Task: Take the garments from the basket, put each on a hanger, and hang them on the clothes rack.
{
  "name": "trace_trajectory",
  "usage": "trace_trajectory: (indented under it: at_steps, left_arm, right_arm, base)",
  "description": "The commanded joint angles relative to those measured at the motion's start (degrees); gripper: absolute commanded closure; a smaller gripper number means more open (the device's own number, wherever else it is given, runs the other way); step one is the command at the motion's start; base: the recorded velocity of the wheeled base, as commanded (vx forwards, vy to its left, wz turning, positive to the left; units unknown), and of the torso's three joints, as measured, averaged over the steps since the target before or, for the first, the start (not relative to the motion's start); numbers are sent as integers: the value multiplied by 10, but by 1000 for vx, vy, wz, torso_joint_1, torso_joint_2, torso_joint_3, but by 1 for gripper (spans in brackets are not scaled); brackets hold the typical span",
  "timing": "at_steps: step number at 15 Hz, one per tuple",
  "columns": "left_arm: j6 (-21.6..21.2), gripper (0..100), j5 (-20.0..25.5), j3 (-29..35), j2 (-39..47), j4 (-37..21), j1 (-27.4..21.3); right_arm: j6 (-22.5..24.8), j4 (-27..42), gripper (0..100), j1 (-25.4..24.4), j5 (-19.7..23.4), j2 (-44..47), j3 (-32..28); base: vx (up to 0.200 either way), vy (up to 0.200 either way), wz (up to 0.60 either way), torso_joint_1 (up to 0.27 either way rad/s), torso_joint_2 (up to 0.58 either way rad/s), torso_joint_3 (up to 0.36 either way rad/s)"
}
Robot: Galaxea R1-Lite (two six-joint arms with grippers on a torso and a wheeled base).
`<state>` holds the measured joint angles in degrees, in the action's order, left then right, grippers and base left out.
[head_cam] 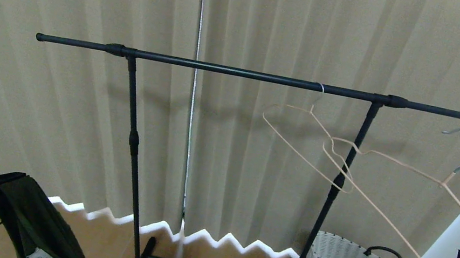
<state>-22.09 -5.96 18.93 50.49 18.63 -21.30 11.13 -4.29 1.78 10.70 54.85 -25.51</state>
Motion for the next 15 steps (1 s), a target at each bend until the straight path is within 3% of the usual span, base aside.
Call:
trace_trajectory:
  at_steps: [1,10,12,15]
  left_arm:
    - [-1,100,0,-1,4,0,-1]
    - [2,100,0,-2,19,0,-1]
    - [11,100,-2,15,63,0,-1]
    - [62,100,-5,76,131,-1,-5]
  right_arm:
    - [0,-2,100,-22,0,2,4]
    - [-2,-2,100,-125,-1,46,12]
    - [-30,-4,100,-173,-1,79,5]
    - [-106,-4,100,-250,-2,80,-3]
  base:
    - [0,200,0,2,-2,2]
    - [0,22,0,1,0,0]
    - [0,0,0,0,0,0]
    - [0,0,0,0,0,0]
